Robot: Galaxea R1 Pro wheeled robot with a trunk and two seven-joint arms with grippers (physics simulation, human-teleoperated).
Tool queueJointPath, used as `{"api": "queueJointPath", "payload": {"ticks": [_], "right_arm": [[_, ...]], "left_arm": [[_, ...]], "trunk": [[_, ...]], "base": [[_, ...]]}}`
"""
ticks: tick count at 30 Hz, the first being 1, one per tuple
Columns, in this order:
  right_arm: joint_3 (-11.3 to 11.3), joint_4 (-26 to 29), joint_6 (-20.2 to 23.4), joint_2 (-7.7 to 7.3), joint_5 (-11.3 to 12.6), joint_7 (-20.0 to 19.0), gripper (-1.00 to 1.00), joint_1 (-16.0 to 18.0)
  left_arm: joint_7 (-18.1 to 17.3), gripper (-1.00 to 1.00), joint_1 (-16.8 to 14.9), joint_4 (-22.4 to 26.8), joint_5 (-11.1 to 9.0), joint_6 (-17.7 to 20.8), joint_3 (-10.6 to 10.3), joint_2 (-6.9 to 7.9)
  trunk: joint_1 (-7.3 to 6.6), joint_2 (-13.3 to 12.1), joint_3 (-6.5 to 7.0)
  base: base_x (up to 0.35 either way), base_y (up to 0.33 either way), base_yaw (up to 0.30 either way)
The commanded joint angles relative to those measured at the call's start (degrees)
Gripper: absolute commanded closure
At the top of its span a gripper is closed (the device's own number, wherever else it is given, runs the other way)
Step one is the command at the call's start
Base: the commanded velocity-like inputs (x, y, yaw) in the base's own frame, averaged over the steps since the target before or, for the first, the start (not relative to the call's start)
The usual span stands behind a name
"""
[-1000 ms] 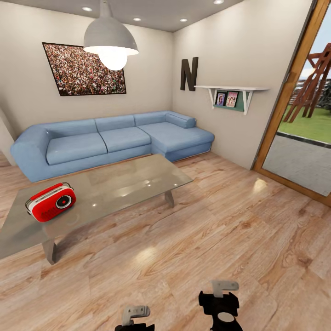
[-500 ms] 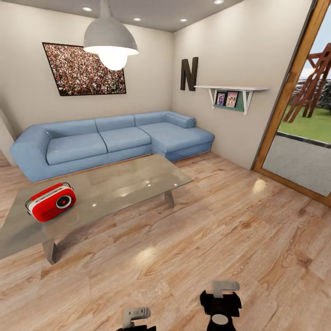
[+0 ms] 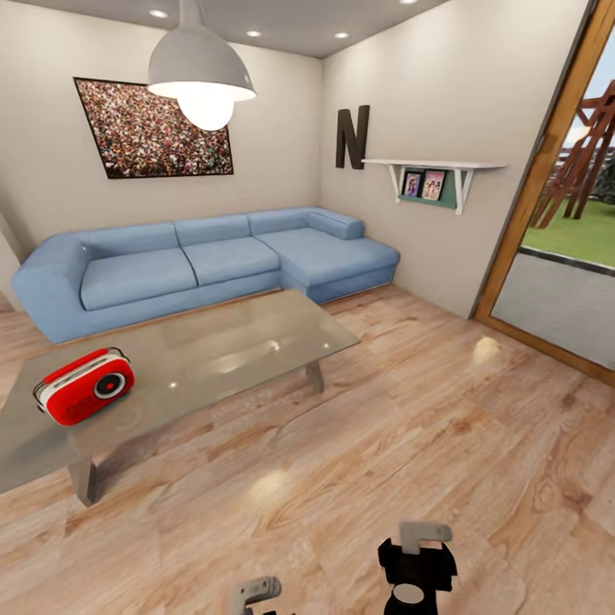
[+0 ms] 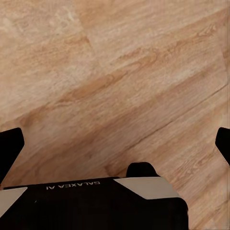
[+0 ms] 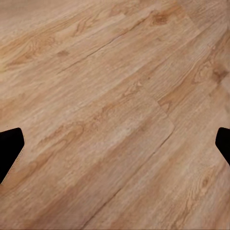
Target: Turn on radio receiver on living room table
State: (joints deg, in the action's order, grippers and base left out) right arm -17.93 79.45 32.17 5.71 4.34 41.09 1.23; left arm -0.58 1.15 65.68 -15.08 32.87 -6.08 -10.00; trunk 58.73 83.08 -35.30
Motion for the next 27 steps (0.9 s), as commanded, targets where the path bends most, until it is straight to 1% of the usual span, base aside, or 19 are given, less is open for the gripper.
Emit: {"api": "queueJointPath", "payload": {"ticks": [1, 3, 4, 5, 8, 10, 13, 22, 27], "right_arm": [[-0.1, 0.0, 0.0, 0.0, 0.0, -0.1, -1.0, 0.0], [-1.2, 0.0, 0.0, 0.0, 0.0, -0.1, -1.0, 0.0], [-2.7, 0.0, 0.0, -0.03, 0.0, -0.1, -1.0, 0.0], [-3.4, 0.0, 0.0, -0.03, 0.1, -0.1, -1.0, 0.0], [-4.4, 0.0, 0.0, -0.06, 0.1, -0.1, -1.0, 0.0], [-4.6, 0.0, 0.0, -0.08, 0.1, -0.1, -1.0, 0.0], [-4.8, 0.0, 0.0, -0.08, 0.1, -0.1, -1.0, 0.0], [-4.7, 0.0, 0.0, -0.08, 0.1, 0.0, -1.0, 0.0], [-4.7, 0.0, 0.0, -0.07, 0.1, 0.0, -1.0, 0.0]], "left_arm": [[0.0, -1.0, 0.0, 0.0, 0.0, 0.0, 0.0, 0.0], [0.0, -1.0, 0.0, 0.0, 0.0, 0.0, 0.0, 0.0], [0.0, -1.0, 0.0, 0.0, -0.1, 0.0, 0.0, 0.0], [0.0, -1.0, 0.0, 0.0, -0.1, 0.0, 0.0, 0.0], [0.0, -1.0, 0.0, 0.0, -0.1, 0.0, 0.0, 0.0], [0.0, -1.0, 0.0, 0.0, -0.1, 0.0, 0.0, 0.0], [0.0, -1.0, 0.0, 0.0, -0.1, 0.0, 0.0, 0.0], [0.1, -1.0, 0.0, 0.0, -0.1, 0.0, 0.0, 0.0], [0.0, -1.0, 0.0, 0.0, -0.1, 0.0, 0.0, 0.0]], "trunk": [[0.0, 0.0, 0.0], [0.0, 0.0, 0.0], [0.0, 0.0, 0.0], [0.0, 0.0, 0.0], [0.0, 0.0, 0.0], [0.0, 0.0, 0.0], [0.0, 0.0, 0.0], [0.0, 0.0, 0.0], [0.0, 0.0, 0.0]], "base": [[0.334, 0.0, 0.0], [0.331, 0.0, 0.0], [0.225, 0.0, 0.0], [0.148, 0.0, 0.0], [0.065, 0.0, 0.0], [0.02, 0.0, 0.017], [0.005, 0.0, 0.209], [0.002, -0.002, 0.284], [0.136, -0.107, 0.293]]}}
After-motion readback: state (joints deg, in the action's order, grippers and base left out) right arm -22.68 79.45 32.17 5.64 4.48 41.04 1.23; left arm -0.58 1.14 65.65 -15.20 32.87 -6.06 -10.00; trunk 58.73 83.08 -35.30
